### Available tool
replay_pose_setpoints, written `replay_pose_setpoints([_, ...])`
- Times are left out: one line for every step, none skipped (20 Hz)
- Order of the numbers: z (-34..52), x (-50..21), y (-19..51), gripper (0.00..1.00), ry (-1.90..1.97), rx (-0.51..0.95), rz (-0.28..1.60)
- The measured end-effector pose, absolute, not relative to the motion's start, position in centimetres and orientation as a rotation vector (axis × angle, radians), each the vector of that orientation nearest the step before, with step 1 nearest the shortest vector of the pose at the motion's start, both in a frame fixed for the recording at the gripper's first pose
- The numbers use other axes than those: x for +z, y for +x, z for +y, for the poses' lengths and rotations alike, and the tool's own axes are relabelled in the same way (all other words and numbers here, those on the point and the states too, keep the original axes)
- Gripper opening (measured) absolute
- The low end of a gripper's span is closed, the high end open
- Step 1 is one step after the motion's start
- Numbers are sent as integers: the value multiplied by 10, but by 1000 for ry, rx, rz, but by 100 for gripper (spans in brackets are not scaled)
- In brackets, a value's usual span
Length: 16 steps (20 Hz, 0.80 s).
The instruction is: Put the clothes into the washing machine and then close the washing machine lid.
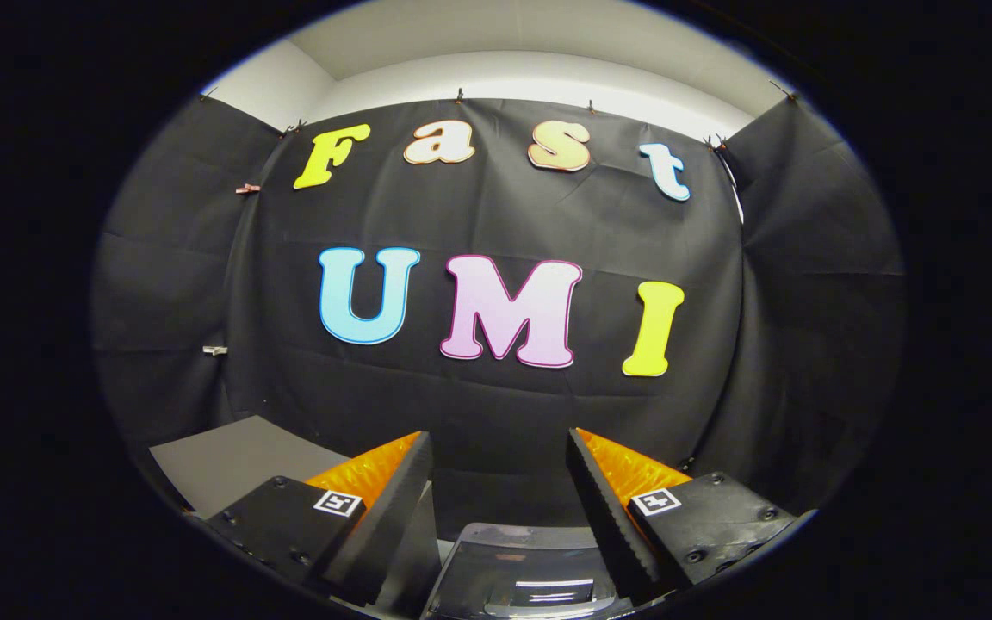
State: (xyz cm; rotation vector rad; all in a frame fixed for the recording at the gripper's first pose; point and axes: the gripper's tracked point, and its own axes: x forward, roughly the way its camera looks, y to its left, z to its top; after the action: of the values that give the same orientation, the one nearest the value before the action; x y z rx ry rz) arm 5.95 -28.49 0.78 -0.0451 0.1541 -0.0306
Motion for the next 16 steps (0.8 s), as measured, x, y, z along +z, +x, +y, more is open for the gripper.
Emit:
replay_pose_setpoints([-286,6,60,98,-44,-33,161])
replay_pose_setpoints([-286,6,61,98,-43,-33,165])
replay_pose_setpoints([-286,6,61,98,-43,-32,165])
replay_pose_setpoints([-285,6,61,98,-45,-29,165])
replay_pose_setpoints([-285,7,62,98,-47,-28,163])
replay_pose_setpoints([-285,8,63,98,-49,-28,160])
replay_pose_setpoints([-286,7,63,98,-50,-28,159])
replay_pose_setpoints([-287,6,64,98,-50,-29,161])
replay_pose_setpoints([-287,5,64,98,-49,-31,164])
replay_pose_setpoints([-287,4,63,98,-47,-33,167])
replay_pose_setpoints([-288,4,65,98,-46,-34,169])
replay_pose_setpoints([-288,3,65,98,-45,-35,173])
replay_pose_setpoints([-288,1,65,98,-44,-36,177])
replay_pose_setpoints([-288,1,65,98,-44,-37,178])
replay_pose_setpoints([-289,1,66,98,-44,-36,178])
replay_pose_setpoints([-289,2,66,98,-45,-37,176])
